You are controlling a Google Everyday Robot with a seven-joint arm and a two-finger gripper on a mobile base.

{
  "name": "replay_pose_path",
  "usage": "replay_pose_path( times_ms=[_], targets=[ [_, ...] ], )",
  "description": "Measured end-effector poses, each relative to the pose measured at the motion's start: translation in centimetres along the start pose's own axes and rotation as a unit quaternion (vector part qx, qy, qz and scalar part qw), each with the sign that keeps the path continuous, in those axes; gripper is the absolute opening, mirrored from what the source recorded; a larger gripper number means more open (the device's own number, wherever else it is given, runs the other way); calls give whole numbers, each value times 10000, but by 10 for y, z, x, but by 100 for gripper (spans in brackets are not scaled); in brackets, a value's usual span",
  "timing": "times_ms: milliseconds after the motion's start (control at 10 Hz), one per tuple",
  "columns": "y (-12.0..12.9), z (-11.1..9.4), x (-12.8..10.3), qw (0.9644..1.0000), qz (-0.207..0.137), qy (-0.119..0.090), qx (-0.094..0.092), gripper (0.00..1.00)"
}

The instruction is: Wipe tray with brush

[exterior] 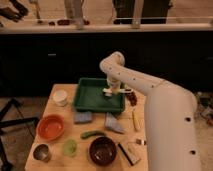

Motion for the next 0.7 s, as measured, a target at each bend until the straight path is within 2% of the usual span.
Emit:
replay_pose_path(
  times_ms=[300,400,500,700],
  targets=[
    [24,3,-53,9987,-503,-28,-109,18],
    [32,5,-63,9975,-686,-34,-153,18],
    [44,7,-65,9958,-888,-12,-205,18],
    [59,2,-57,9948,-993,-25,-246,18]
  ],
)
